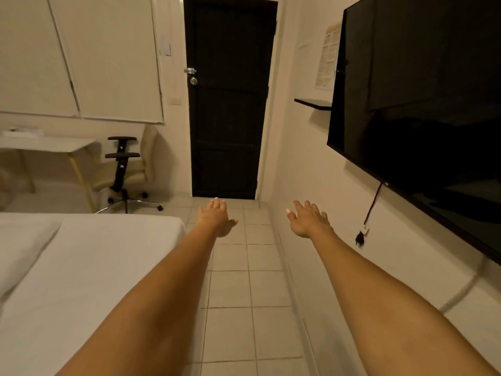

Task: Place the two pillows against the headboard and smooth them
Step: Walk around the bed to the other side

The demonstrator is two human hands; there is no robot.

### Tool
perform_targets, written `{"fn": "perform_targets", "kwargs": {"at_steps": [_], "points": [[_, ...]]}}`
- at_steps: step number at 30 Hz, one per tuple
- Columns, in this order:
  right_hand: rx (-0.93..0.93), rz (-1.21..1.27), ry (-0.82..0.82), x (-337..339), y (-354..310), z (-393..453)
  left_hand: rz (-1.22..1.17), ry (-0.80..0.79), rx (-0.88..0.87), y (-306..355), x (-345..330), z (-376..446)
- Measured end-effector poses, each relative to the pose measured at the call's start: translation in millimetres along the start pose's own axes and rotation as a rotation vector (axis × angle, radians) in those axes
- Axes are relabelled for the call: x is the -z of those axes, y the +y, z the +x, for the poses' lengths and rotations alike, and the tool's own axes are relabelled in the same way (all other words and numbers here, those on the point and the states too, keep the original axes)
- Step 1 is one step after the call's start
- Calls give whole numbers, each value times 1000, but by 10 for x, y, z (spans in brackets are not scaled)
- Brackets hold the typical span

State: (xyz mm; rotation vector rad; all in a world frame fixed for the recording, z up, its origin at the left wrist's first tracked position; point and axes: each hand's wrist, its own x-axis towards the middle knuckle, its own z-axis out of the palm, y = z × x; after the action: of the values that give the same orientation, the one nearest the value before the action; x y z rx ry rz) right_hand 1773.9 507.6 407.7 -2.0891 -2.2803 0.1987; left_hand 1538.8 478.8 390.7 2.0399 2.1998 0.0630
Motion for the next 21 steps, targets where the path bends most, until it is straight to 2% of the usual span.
{"fn": "perform_targets", "kwargs": {"at_steps": [10, 21], "points": [[32, 29, 37, 134, -623, 1825, 28, 71, 29, -574, 433, 1752], [127, 40, 68, 380, -1084, 3646, 28, 96, 119, -931, 786, 3276]]}}
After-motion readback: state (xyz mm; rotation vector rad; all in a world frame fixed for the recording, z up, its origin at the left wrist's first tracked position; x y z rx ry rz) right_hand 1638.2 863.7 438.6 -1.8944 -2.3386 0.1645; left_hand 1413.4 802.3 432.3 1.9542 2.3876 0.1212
